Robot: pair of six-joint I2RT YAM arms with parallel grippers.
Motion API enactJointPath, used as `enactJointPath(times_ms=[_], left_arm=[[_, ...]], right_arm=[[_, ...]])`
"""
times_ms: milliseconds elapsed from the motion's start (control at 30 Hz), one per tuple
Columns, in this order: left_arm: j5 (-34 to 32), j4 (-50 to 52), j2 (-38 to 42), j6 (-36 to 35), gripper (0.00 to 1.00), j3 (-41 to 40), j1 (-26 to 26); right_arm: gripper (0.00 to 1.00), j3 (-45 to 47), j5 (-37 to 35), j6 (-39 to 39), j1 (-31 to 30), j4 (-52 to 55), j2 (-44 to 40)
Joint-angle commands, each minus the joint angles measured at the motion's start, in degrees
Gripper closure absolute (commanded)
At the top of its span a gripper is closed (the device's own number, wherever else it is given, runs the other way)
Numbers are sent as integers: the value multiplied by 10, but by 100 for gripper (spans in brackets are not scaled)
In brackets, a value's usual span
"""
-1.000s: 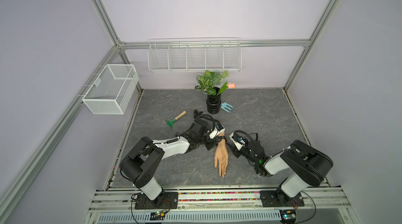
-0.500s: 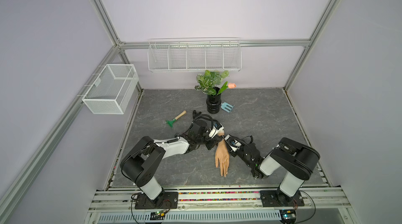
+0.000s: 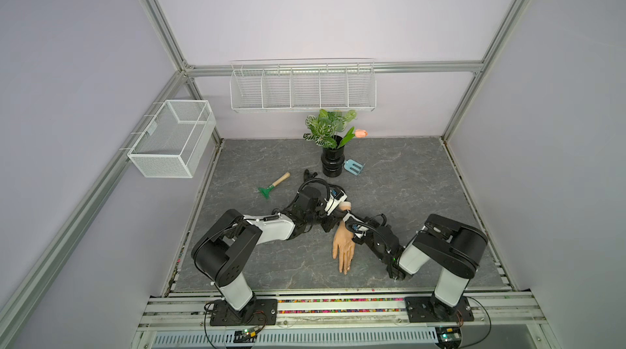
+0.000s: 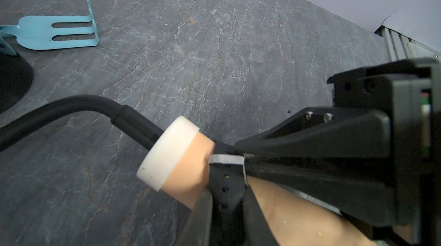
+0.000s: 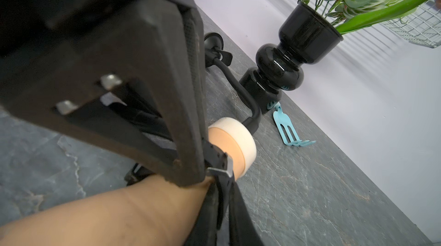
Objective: Take off the watch
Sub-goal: Untie the watch from the hand.
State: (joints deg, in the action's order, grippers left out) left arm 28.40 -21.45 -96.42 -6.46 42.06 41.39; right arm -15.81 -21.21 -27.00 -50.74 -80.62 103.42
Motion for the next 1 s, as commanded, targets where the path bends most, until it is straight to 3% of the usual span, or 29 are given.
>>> enactJointPath(times_ms=[0,133,300,567,667,967], left_arm=[[68,-82,5,34,98,4,12],[80,-97,10,41,98,-1,11],[61,-111,18,50,98,-17,12],[-65,-110,59,74,96,-61,12],[-110,-95,80,84,96,-74,11],[-156,-129,82,115,95,-104,5]], right_arm=[[86,-13,32,12,-9,8,-8],[93,-14,-11,10,-9,5,-4],[94,-10,-103,19,-9,-12,3],[94,-4,-221,69,-8,-4,4],[93,0,-236,93,-7,-13,12],[93,6,-230,126,-2,-13,13]])
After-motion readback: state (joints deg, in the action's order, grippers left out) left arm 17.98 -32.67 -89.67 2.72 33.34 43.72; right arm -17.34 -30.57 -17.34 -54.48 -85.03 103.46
